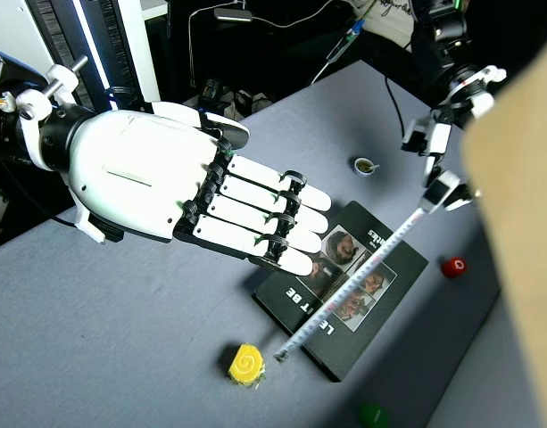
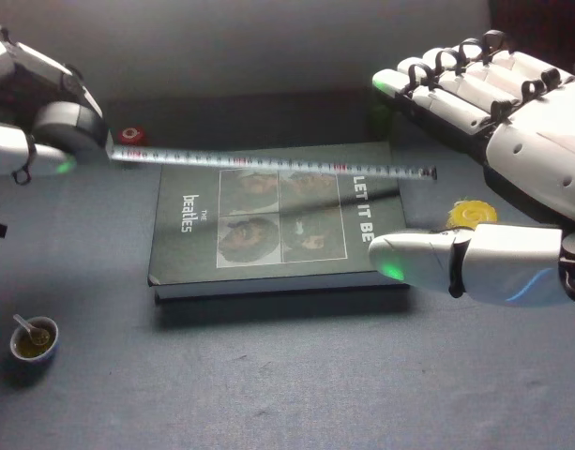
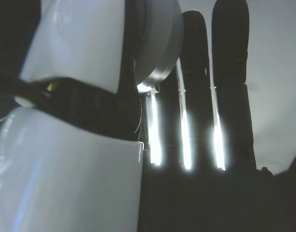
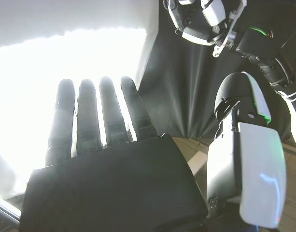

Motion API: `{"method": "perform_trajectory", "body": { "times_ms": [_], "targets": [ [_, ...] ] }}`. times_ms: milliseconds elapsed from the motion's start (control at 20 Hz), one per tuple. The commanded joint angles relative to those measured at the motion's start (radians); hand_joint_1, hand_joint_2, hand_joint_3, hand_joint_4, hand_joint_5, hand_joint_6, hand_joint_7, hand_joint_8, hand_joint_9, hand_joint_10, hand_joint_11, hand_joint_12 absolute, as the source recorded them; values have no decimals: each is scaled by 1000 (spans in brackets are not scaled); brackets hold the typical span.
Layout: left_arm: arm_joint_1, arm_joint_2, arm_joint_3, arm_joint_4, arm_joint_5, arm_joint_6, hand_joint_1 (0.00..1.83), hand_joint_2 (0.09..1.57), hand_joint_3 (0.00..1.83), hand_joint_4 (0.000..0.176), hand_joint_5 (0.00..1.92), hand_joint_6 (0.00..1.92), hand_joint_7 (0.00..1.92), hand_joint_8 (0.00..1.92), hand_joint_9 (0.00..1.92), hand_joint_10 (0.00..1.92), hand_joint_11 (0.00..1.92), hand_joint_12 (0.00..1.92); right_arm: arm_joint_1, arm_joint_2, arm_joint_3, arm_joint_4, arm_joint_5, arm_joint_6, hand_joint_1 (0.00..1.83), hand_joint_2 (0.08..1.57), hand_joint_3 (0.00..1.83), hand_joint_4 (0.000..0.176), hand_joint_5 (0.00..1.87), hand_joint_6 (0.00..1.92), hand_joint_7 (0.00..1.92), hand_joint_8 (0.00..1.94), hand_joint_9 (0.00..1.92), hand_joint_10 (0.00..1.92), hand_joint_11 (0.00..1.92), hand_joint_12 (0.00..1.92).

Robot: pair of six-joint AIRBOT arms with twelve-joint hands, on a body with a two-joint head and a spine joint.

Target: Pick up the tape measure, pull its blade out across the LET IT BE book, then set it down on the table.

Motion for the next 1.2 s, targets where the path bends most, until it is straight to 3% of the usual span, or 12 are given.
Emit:
{"method": "perform_trajectory", "body": {
  "times_ms": [0,200,600,900,1150],
  "targets": [
    [-20,15,7,-45,-129,5,1379,1103,0,0,1081,619,946,1036,910,1271,914,960,13,4,-1,-43,100,5,0,1045,2,0,0,0,0,0,0,0,0,185],
    [-36,45,-27,-71,-120,14,1379,1102,0,0,1085,613,944,1036,912,1268,906,956,13,4,1,-43,100,5,0,1045,2,0,0,0,0,0,0,0,0,184],
    [-26,153,-214,-109,-58,-1,1379,1101,0,0,1084,616,943,1032,917,1262,911,959,15,3,7,-43,105,3,0,1045,1,0,0,0,0,0,0,0,0,184],
    [60,239,-371,-137,-97,-2,1379,1101,0,0,1081,630,943,1030,919,1257,910,960,13,2,11,-42,108,2,0,1045,1,0,0,0,0,0,0,0,0,182],
    [136,281,-454,-176,-147,-7,1380,1097,0,0,1091,609,962,1009,917,1260,906,962,9,2,11,-42,108,1,0,1045,1,0,0,0,0,0,0,0,0,179]
  ]
}}
